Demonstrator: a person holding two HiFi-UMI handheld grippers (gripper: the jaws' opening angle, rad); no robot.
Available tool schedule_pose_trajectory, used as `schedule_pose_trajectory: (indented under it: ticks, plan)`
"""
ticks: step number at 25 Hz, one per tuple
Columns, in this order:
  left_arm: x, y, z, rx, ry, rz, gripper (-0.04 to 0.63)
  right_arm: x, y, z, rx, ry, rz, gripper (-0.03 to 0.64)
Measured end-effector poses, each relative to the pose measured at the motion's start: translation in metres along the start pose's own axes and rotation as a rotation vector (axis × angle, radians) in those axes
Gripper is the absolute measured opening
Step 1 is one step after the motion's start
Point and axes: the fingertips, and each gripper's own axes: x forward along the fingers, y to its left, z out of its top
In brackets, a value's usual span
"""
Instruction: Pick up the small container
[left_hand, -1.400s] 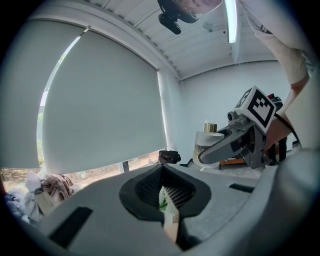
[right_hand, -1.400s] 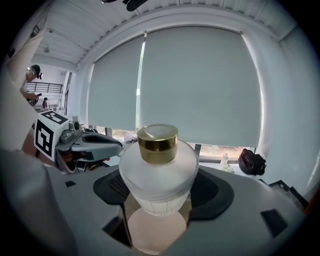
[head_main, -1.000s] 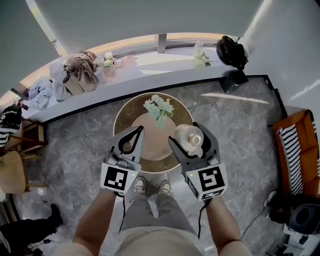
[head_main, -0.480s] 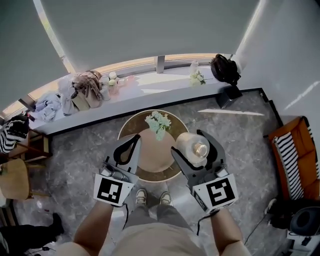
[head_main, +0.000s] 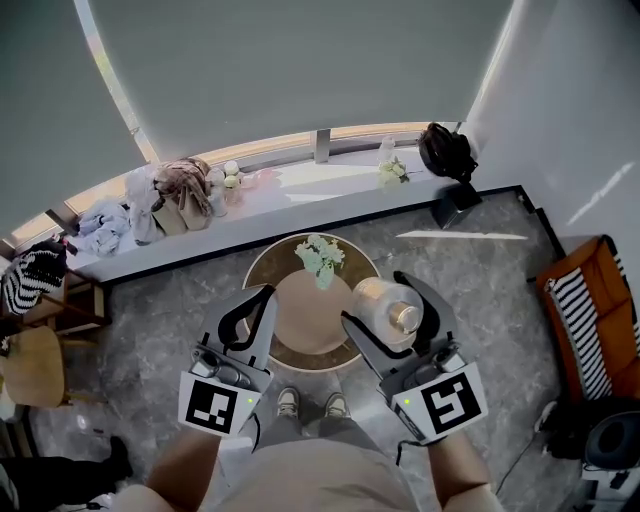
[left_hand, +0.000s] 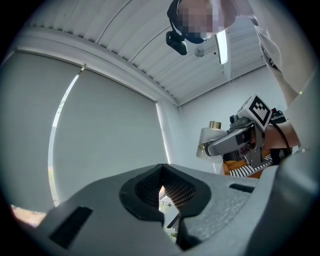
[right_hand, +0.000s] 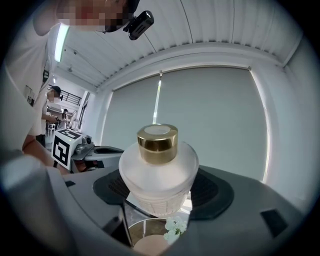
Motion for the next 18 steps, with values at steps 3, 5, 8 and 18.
schedule_pose_trajectory:
  ticks: [3, 5, 8, 18]
  plan:
    - [-0.011, -0.011, 0.001, -0.003, 0.004, -0.016, 0.008, -0.008, 0.010, 0.003, -0.007, -0.003, 0.016, 0.339]
    - [-0.017, -0.016, -0.001, -0.002, 0.014, -0.024, 0.008, -0.011, 0.016, 0.003, -0.007, 0.000, 0.025, 0.339]
    - [-0.026, -0.021, -0.004, -0.006, 0.025, -0.032, 0.008, -0.015, 0.023, 0.000, -0.004, 0.005, 0.033, 0.339]
    - [-0.029, -0.016, -0.007, -0.001, 0.038, -0.041, 0.008, -0.013, 0.032, -0.011, 0.022, 0.027, 0.040, 0.339]
